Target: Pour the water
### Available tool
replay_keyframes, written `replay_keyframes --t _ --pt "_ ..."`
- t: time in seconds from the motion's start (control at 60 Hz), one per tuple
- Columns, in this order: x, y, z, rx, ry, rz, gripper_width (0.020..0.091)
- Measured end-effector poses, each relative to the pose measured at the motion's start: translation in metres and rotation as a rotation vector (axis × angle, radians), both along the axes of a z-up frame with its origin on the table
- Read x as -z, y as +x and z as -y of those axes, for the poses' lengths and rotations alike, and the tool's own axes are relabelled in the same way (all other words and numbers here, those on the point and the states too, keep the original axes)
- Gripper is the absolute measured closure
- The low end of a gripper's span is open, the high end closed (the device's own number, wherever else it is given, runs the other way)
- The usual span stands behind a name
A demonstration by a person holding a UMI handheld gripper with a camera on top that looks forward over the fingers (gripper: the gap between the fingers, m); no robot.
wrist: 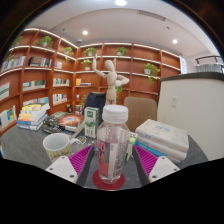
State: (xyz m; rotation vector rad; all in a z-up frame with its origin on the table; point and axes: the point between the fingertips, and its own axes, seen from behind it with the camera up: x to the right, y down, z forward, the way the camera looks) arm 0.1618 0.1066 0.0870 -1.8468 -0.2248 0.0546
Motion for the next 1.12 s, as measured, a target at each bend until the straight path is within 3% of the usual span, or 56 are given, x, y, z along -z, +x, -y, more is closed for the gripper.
replay_keyframes --t 0.033,0.5,1.117 --pt "-0.003 0.003 0.008 0.009 0.008 -0.006 0.0278" --pt "0.008 -0.008 0.184 0.183 -0.037 -0.027 0.0245" --pt "-0.034 -0.015 0.219 0.223 0.041 -0.119 0.0253"
